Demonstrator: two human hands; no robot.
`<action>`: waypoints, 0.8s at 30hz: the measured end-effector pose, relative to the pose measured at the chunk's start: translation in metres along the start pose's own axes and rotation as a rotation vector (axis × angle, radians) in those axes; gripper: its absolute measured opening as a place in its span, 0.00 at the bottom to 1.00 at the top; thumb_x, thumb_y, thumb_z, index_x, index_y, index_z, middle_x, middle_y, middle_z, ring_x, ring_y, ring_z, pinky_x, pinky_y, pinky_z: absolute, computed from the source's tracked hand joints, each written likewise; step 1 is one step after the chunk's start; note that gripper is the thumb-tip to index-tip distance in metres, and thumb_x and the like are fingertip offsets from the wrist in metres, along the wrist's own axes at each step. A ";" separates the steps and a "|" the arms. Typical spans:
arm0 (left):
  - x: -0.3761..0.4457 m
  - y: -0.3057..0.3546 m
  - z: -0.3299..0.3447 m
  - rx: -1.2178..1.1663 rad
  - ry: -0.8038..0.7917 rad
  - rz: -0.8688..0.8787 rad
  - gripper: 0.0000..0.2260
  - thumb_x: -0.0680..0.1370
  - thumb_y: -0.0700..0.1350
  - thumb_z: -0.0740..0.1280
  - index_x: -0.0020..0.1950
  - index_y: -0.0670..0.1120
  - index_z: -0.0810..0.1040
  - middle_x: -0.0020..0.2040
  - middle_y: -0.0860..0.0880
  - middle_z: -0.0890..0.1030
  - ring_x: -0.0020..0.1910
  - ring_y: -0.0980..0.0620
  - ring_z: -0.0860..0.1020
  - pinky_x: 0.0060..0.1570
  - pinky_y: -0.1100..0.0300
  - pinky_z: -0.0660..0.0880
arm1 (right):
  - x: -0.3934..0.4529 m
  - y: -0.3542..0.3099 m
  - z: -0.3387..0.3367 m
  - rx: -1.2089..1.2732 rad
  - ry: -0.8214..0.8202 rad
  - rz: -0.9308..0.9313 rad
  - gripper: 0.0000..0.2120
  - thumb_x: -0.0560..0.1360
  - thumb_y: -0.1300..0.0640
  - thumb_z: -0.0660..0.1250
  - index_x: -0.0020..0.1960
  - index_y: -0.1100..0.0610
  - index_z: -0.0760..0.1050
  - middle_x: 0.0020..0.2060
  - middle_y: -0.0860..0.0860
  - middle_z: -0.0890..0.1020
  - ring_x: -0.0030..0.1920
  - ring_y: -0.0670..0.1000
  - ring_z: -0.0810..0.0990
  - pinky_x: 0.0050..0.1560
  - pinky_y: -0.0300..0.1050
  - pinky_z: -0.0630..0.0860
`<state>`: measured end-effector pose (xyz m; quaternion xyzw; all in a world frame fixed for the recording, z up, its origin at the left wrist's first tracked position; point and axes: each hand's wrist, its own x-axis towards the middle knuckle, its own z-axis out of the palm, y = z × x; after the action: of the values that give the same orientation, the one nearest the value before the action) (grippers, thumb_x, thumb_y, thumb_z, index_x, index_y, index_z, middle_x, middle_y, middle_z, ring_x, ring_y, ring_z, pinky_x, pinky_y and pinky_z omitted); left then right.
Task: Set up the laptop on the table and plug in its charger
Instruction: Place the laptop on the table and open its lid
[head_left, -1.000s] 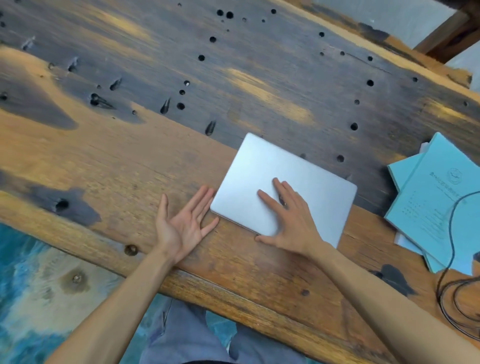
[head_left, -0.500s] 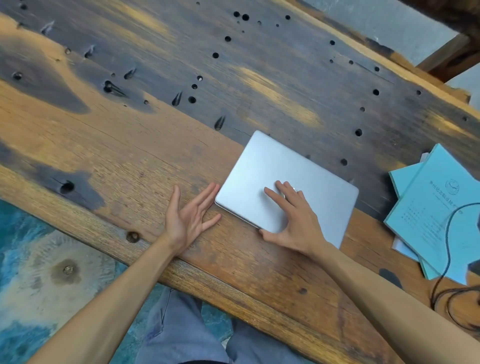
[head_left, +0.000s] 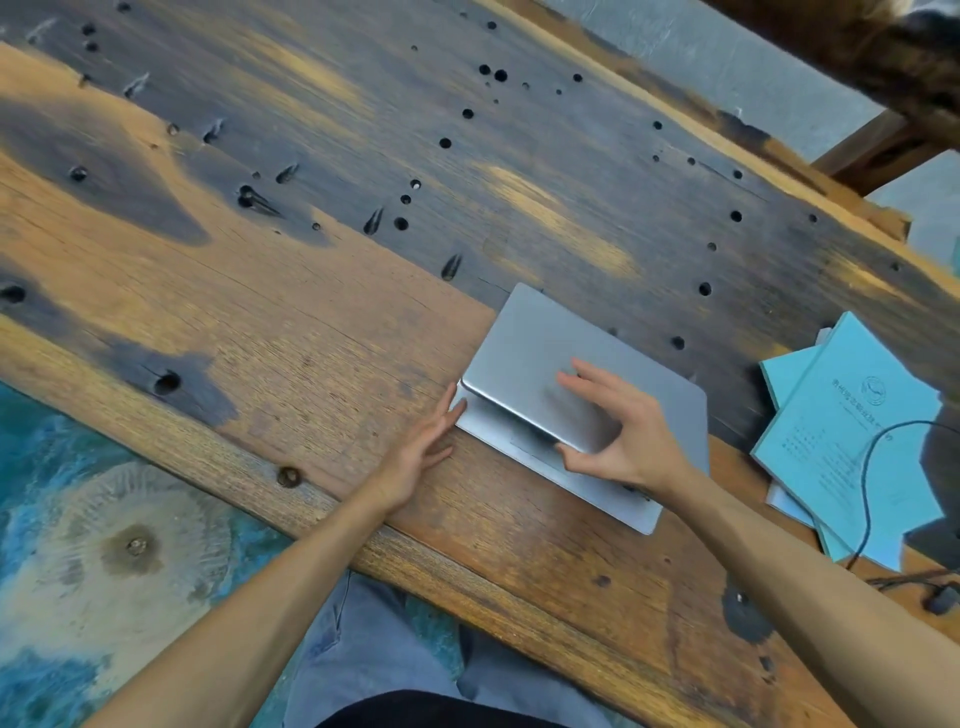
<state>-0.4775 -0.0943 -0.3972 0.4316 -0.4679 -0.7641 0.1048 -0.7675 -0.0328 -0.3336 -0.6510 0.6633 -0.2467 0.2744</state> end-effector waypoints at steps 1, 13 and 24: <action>0.001 0.000 0.001 0.059 -0.019 0.011 0.32 0.77 0.73 0.54 0.80 0.65 0.54 0.73 0.78 0.58 0.73 0.72 0.60 0.75 0.52 0.65 | 0.003 -0.002 -0.008 0.011 0.006 0.005 0.38 0.60 0.52 0.80 0.70 0.46 0.78 0.72 0.48 0.75 0.73 0.42 0.72 0.72 0.48 0.71; -0.001 0.023 0.042 1.367 0.022 -0.096 0.41 0.81 0.68 0.46 0.81 0.43 0.33 0.80 0.44 0.29 0.79 0.46 0.29 0.71 0.46 0.71 | 0.003 -0.025 -0.035 -0.051 0.010 0.091 0.24 0.66 0.48 0.79 0.62 0.47 0.83 0.54 0.41 0.86 0.55 0.41 0.84 0.66 0.56 0.77; 0.003 0.034 0.075 1.923 -0.100 -0.129 0.35 0.84 0.58 0.48 0.80 0.42 0.33 0.79 0.29 0.37 0.79 0.30 0.38 0.79 0.40 0.48 | -0.030 -0.047 -0.008 -0.387 0.535 0.031 0.10 0.76 0.53 0.76 0.57 0.51 0.86 0.49 0.47 0.88 0.48 0.48 0.87 0.60 0.55 0.80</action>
<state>-0.5446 -0.0675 -0.3576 0.3248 -0.8730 -0.0759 -0.3559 -0.7389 -0.0040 -0.2943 -0.5929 0.7563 -0.2743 -0.0343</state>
